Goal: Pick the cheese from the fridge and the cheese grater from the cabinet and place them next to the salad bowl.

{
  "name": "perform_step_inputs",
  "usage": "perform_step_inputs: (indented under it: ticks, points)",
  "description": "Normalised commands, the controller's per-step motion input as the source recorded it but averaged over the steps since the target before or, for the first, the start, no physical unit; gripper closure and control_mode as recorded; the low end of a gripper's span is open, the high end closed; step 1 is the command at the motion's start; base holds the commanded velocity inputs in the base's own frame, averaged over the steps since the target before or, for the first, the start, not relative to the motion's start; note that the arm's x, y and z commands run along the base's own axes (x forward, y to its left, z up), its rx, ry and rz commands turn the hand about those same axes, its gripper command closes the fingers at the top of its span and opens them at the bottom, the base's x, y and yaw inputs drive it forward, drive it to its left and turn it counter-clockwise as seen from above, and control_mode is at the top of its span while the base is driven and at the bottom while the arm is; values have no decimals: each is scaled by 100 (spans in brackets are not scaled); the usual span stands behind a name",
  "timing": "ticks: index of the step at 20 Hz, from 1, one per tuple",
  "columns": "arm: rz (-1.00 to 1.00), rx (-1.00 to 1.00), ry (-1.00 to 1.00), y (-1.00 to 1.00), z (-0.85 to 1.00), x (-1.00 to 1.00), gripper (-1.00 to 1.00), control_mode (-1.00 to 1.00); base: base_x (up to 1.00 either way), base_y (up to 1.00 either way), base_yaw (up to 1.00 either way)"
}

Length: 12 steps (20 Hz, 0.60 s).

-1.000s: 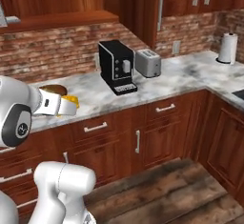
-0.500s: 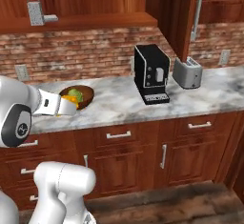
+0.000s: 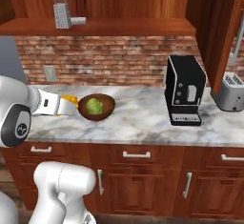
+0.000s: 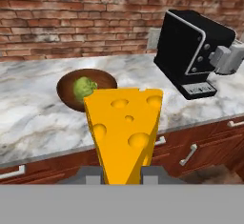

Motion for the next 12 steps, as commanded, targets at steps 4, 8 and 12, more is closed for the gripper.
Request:
perform_step_inputs:
  ticks: [4,8,12]
  points:
    - [0,0,0,0,0,0,100,100,42,-20,39]
    - [0,0,0,0,0,0,100,100,11,-9,27]
    - [0,0,0,0,0,0,100,100,0,16,11]
